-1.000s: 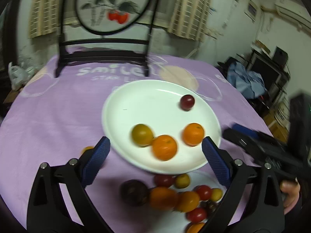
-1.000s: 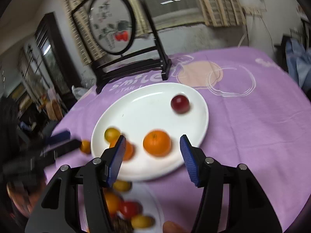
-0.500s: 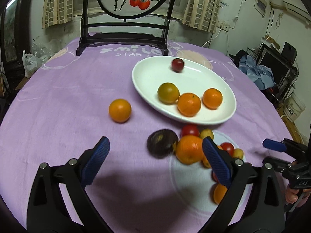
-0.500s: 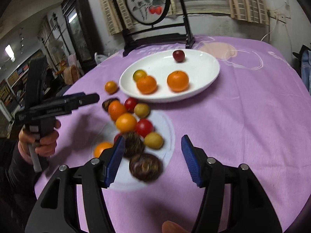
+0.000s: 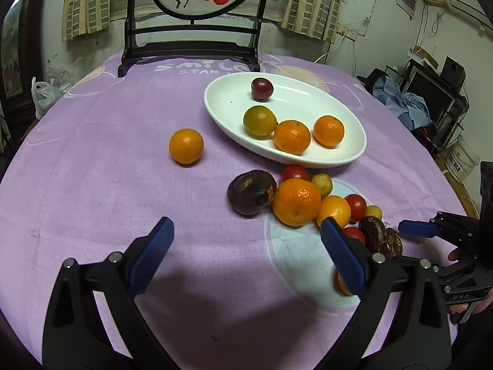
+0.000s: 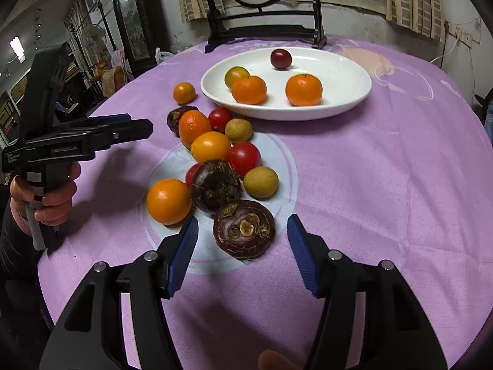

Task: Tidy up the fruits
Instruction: 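Grasp a dark brown mangosteen from the pile with the right tool, then grasp an orange from the pile with the left tool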

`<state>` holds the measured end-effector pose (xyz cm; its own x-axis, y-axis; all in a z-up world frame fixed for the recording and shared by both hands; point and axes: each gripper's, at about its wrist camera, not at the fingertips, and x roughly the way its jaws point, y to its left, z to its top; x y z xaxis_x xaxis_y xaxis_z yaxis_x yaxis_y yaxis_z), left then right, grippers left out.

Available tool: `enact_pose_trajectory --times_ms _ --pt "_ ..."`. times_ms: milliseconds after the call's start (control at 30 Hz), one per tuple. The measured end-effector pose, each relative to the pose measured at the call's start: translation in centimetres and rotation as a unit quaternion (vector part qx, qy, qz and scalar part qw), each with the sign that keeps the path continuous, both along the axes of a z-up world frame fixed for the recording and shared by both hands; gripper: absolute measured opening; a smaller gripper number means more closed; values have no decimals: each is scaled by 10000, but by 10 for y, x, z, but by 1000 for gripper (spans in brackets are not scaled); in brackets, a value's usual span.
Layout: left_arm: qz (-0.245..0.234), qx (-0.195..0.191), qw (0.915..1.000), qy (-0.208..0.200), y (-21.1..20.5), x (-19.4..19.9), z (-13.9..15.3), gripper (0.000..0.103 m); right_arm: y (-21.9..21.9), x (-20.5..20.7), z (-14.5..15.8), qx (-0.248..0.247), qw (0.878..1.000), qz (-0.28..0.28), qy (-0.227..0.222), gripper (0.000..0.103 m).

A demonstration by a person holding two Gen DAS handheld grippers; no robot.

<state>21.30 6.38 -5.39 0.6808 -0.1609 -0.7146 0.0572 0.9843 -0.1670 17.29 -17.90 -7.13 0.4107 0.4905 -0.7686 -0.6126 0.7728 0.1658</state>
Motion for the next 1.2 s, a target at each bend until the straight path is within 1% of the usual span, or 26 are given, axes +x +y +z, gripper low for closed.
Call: enact_pose_trajectory --times_ms 167,300,333,367,433,500,533,567,633,667,733,767,800,833,867,900,967,1067,1133,1167,1200 --pt "-69 48 10000 16 -3 -1 0 98 10 -2 -3 -236 9996 131 7 60" --pt "-128 96 9999 -8 -7 -3 0 98 16 1 -7 -411 9991 78 0 60" --pt "-136 105 9999 -21 -7 -3 1 98 16 2 -7 -426 9991 58 1 58" --pt "-147 114 9998 -33 -8 -4 1 98 16 3 -7 -444 9990 30 -32 53" --pt "-165 130 9998 -44 -8 -5 1 98 15 5 -7 -460 9989 -7 -50 48" --pt "-211 121 9997 -18 -9 -4 1 98 14 6 -7 -400 9992 -10 -31 43" --pt "-233 126 9997 -6 -9 -4 0 98 13 6 -7 -371 9993 -22 -18 43" --pt "-249 138 9996 -3 -10 -4 0 98 9 8 -6 -273 9996 -47 29 43" --pt "-345 141 9993 9 -13 -5 0 98 -3 15 -4 97 9995 -196 225 43" --pt "-479 84 9988 26 -15 -6 0 98 -13 20 -1 315 9984 -370 299 43" --pt "-845 -83 9964 75 -21 -8 -1 98 -27 26 2 566 9956 -657 346 43" --pt "-1077 -164 9940 103 -26 -10 0 98 -37 31 4 712 9927 -891 379 43" --pt "-1395 -212 9899 134 -34 -13 -1 97 -42 33 3 768 9911 -1004 411 43" --pt "-1618 -182 9866 146 -42 -16 -1 97 -47 35 3 801 9895 -1113 446 43" --pt "-1810 -87 9833 135 -50 -21 -2 95 -51 37 1 815 9879 -1225 489 43" --pt "-1987 69 9800 97 -59 -25 -3 91 -52 38 0 826 9870 -1278 524 43" --pt "-2165 264 9759 66 -71 -30 -5 86 -53 38 0 800 9867 -1308 541 43" --pt "-2142 341 9760 198 -78 -26 -12 77 -50 37 1 760 9878 -1261 506 43" --pt "-2102 386 9765 273 -79 -24 -16 70 -48 36 1 757 9881 -1238 502 43" --pt "-2107 385 9763 308 -80 -23 -17 67 -48 36 0 752 9882 -1238 500 43" --pt "-2119 353 9761 340 -82 -22 -17 62 -49 36 0 750 9882 -1239 504 43"
